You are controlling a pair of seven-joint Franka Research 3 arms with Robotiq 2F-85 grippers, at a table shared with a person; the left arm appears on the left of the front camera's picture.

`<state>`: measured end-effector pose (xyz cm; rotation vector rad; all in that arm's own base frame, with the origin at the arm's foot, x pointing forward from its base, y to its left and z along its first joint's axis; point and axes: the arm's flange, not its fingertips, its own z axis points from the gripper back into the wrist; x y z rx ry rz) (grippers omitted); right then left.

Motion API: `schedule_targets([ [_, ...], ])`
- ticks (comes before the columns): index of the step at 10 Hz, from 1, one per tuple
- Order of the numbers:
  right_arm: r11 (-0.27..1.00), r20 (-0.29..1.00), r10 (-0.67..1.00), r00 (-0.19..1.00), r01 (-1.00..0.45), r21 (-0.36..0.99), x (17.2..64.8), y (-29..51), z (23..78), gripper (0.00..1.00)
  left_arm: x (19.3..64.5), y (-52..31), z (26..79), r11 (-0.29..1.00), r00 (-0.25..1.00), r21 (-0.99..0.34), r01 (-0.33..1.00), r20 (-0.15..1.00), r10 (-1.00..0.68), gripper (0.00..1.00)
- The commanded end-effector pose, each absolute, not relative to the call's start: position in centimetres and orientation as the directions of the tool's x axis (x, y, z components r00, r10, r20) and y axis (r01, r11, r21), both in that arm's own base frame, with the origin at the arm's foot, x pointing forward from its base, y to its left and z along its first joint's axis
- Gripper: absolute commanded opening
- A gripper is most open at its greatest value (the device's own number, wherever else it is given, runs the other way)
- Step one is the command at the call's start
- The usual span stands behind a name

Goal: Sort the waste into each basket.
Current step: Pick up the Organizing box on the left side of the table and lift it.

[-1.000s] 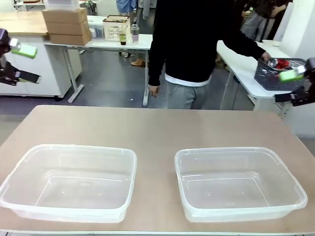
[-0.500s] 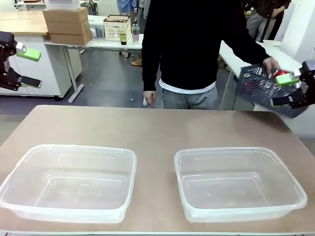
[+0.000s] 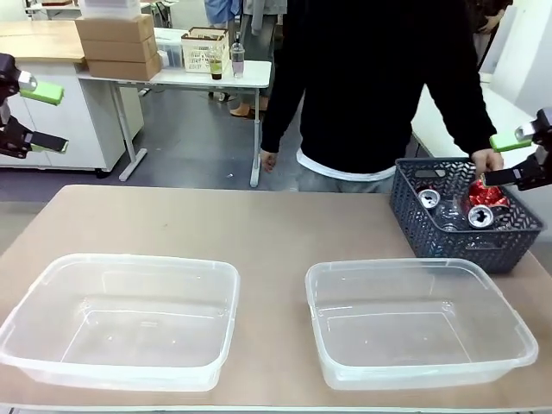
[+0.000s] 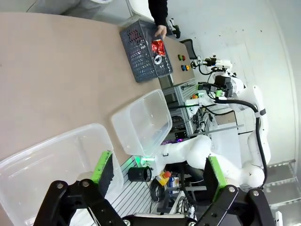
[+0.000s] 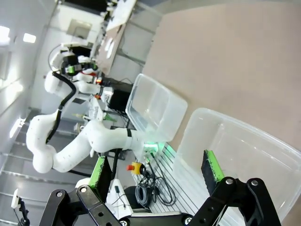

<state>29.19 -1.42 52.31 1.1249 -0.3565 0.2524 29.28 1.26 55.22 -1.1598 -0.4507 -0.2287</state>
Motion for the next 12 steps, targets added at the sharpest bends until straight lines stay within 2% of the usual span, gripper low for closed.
schedule_targets([
  [1,0.389,0.43,0.02,0.903,-0.403,0.828,29.6,-1.1,52.3,1.0,29.4,1.0,55.3,0.372,0.877,-0.824,0.428,0.478,0.051,1.0],
  [3,0.41,0.402,0.017,0.915,-0.373,0.832,29.2,-1.3,52.3,1.0,29.3,1.2,55.2,0.391,0.888,-0.829,0.401,0.456,0.056,1.0],
  [4,0.429,0.423,0.03,0.906,-0.393,0.813,30.1,1.4,53.0,1.0,29.5,1.9,54.9,0.457,0.896,-0.782,0.424,0.437,-0.084,1.0],
  [5,0.487,0.418,0.078,0.905,-0.401,0.776,31.8,8.2,53.8,1.0,29.3,4.6,55.2,0.643,0.881,-0.616,0.454,0.417,-0.222,1.0],
  [6,0.541,0.417,0.169,0.893,-0.438,0.718,32.4,16.0,54.0,1.0,28.0,7.4,55.4,0.809,0.882,-0.396,0.434,0.372,-0.291,1.0],
  [8,0.565,0.377,0.426,0.822,-0.568,0.599,28.9,28.9,51.7,1.0,22.3,9.5,54.2,0.87,0.91,-0.298,0.394,0.26,-0.323,1.0],
  [9,0.541,0.338,0.553,0.761,-0.637,0.549,26.9,32.1,49.3,1.0,20.3,8.2,52.4,0.85,0.899,-0.336,0.405,0.315,-0.304,1.0],
  [10,0.572,0.326,0.561,0.761,-0.641,0.512,26.8,32.5,47.3,1.0,20.5,6.4,51.3,0.795,0.859,-0.407,0.451,0.439,-0.263,1.0],
  [11,0.52,0.367,0.466,0.805,-0.585,0.623,24.4,30.1,50.4,1.0,22.1,5.4,51.3,0.731,0.824,-0.505,0.459,0.551,-0.137,1.0],
  [12,0.52,0.367,0.466,0.805,-0.585,0.623,24.4,30.1,50.4,1.0,21.5,9.1,53.1,0.851,0.901,-0.343,0.397,0.32,-0.292,1.0],
])
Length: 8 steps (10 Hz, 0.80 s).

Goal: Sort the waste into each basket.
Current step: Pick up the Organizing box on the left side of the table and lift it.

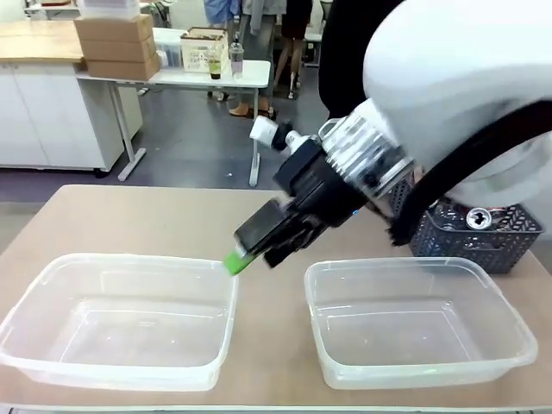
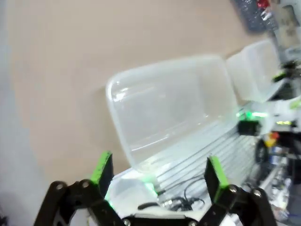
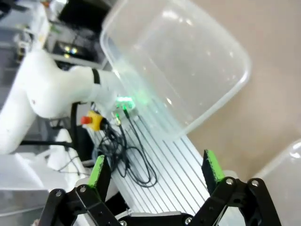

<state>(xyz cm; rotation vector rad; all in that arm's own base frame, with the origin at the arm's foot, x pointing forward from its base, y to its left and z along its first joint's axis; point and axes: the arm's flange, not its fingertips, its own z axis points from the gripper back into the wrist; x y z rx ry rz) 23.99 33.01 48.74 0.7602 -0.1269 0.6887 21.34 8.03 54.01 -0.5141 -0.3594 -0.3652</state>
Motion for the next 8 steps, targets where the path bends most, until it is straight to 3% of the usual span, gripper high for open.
schedule_targets([
  [1,0.52,0.367,0.466,0.805,-0.585,0.623,24.4,30.1,50.4,1.0,21.5,9.1,53.1,0.851,0.901,-0.343,0.397,0.32,-0.292,1.0],
  [2,0.519,0.345,0.528,0.776,-0.617,0.592,24.0,33.0,48.7,1.0,21.5,9.1,53.1,0.851,0.901,-0.343,0.397,0.32,-0.292,1.0],
  [3,0.765,0.166,0.362,0.917,-0.394,0.509,24.5,35.3,47.6,1.0,21.4,8.3,53.6,0.824,0.882,-0.384,0.417,0.39,-0.264,1.0],
  [4,0.854,0.048,0.307,0.951,-0.297,0.426,24.7,39.0,45.7,1.0,22.5,6.3,51.7,0.847,0.888,-0.36,0.391,0.39,-0.244,1.0],
  [6,0.973,-0.145,0.106,0.984,-0.073,0.217,24.9,44.1,42.0,1.0,23.5,3.9,45.3,0.914,0.943,-0.286,0.289,0.248,-0.221,1.0],
  [8,0.988,-0.103,0.077,0.992,-0.062,0.14,25.1,45.5,40.5,1.0,24.3,2.1,40.0,0.913,0.956,-0.282,0.294,0.097,-0.278,1.0],
])
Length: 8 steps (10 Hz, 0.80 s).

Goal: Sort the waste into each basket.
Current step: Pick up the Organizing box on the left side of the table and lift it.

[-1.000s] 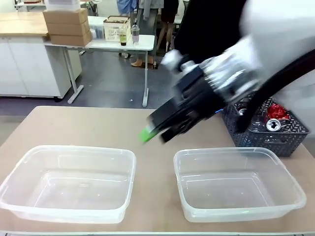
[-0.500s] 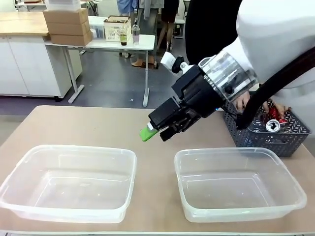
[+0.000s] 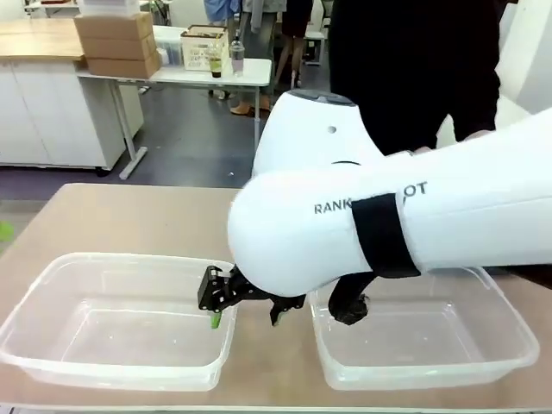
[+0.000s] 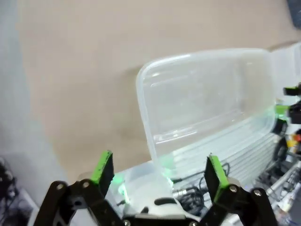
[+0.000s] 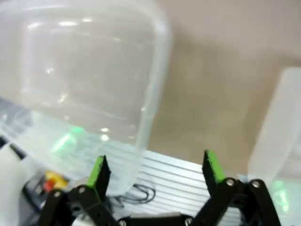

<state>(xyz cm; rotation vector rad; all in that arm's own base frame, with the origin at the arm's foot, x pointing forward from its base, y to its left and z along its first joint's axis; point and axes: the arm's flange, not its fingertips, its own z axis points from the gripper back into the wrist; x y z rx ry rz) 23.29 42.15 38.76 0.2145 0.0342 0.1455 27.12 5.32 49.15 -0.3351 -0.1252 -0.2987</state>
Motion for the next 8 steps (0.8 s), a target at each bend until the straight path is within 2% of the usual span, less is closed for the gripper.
schedule_targets([
  [1,0.988,-0.055,0.065,0.996,-0.057,0.142,25.4,44.0,41.4,1.0,25.1,1.3,37.9,0.914,0.963,-0.311,0.26,0.02,-0.267,1.0],
  [2,0.967,-0.018,0.147,0.989,-0.14,0.215,23.3,42.1,38.8,1.0,27.1,5.3,49.1,0.901,0.948,-0.305,0.309,0.17,-0.267,1.0],
  [4,0.967,-0.018,0.147,0.989,-0.14,0.215,23.3,42.1,38.8,1.0,27.1,5.3,49.1,0.901,0.948,-0.305,0.309,0.17,-0.267,1.0],
  [5,0.98,-0.037,0.105,0.994,-0.098,0.172,24.0,42.3,39.3,1.0,28.9,4.5,47.2,0.905,0.956,-0.309,0.293,0.106,-0.274,1.0],
  [6,0.987,-0.052,0.087,0.995,-0.079,0.142,25.6,43.1,38.9,1.0,29.3,4.0,45.8,0.932,0.962,-0.239,0.275,0.066,-0.267,1.0],
  [8,0.985,-0.067,0.1,0.993,-0.089,0.148,27.6,44.1,38.2,1.0,28.9,3.0,40.5,0.941,0.974,-0.258,0.219,0.009,-0.224,1.0],
])
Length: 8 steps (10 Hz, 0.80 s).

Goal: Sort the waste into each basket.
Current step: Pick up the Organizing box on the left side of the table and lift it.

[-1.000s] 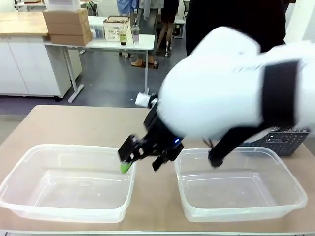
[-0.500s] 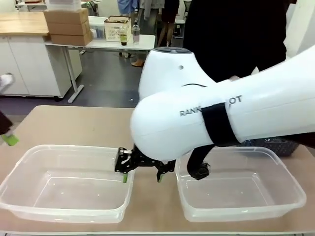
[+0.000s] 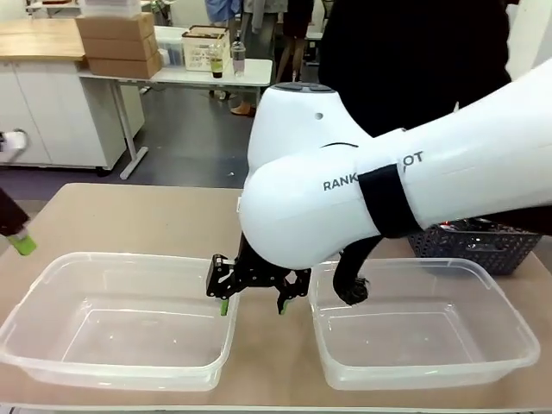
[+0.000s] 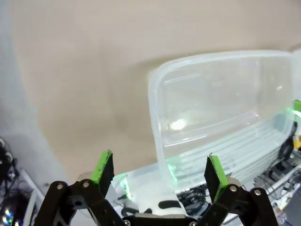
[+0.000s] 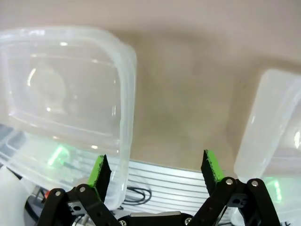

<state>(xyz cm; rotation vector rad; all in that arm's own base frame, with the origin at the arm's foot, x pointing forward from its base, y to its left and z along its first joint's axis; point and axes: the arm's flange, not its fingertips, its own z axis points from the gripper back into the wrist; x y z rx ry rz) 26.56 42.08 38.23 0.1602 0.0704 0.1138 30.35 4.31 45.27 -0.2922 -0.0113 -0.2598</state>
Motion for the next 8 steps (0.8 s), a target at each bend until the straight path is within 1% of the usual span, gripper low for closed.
schedule_targets([
  [1,0.985,-0.07,0.116,0.991,-0.106,0.134,27.9,44.4,38.3,1.0,28.6,2.6,37.6,0.961,0.98,-0.196,0.195,0.006,-0.198,1.0],
  [2,0.984,-0.075,0.136,0.988,-0.126,0.123,28.2,44.6,38.4,1.0,28.4,2.4,35.3,0.951,0.976,-0.238,0.198,-0.04,-0.213,1.0],
  [3,0.985,-0.089,0.128,0.988,-0.116,0.128,28.5,44.7,38.4,1.0,28.2,2.4,33.5,0.964,0.978,-0.191,0.187,-0.055,-0.201,1.0],
  [4,0.985,-0.096,0.125,0.987,-0.112,0.133,28.6,44.9,38.4,1.0,28.0,2.6,32.8,0.968,0.977,-0.176,0.182,-0.076,-0.197,1.0],
  [6,0.983,-0.136,0.138,0.981,-0.118,0.142,28.7,45.6,38.0,1.0,27.6,2.9,32.0,0.961,0.974,-0.195,0.194,-0.083,-0.213,1.0],
  [8,0.985,-0.172,0.151,0.974,-0.134,0.106,28.8,46.8,37.1,1.0,26.6,2.4,30.9,0.948,0.965,-0.231,0.219,-0.094,-0.246,1.0],
])
